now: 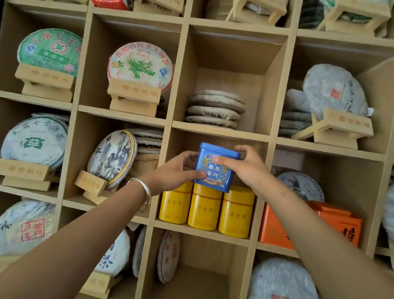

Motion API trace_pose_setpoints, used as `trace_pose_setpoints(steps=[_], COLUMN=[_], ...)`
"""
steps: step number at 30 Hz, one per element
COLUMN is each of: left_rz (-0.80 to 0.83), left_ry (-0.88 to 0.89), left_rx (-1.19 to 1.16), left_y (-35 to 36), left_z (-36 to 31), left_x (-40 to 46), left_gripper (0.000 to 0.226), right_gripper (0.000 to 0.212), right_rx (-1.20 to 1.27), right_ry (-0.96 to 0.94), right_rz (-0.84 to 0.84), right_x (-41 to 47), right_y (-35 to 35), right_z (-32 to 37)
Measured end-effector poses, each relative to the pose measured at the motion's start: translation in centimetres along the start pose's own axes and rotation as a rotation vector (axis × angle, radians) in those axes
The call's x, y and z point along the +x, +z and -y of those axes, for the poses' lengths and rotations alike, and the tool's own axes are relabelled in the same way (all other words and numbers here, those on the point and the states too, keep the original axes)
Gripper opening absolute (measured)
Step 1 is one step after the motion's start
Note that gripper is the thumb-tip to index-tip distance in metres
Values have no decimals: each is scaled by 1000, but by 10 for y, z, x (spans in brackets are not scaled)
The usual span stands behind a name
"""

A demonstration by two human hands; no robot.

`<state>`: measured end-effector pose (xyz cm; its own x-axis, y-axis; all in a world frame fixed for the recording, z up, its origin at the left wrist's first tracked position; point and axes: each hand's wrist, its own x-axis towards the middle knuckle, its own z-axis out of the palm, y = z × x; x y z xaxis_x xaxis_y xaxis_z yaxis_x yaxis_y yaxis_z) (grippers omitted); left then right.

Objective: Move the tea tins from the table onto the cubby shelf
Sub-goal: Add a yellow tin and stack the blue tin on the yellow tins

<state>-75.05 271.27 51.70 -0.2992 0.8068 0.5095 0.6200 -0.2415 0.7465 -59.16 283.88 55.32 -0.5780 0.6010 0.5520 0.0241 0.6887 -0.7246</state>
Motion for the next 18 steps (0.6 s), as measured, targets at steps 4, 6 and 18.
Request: trace_pose_setpoints(steps=[4, 6, 18], left_rz=[-27, -29, -108], left_ry=[27, 28, 68], left_rx=[-8, -16, -80], left_y=[-3, -2, 2], left_z=[8, 12, 28], left_x=[8, 11, 32], left_gripper=[55, 55, 56], right_gripper=[75, 70, 60], right_rx=[-13, 17, 79], right_ry=[1, 22, -61], right_rz=[-19, -24, -67], right_x=[13, 16, 31], right_y=[9, 14, 19], right_z=[-6, -10, -25])
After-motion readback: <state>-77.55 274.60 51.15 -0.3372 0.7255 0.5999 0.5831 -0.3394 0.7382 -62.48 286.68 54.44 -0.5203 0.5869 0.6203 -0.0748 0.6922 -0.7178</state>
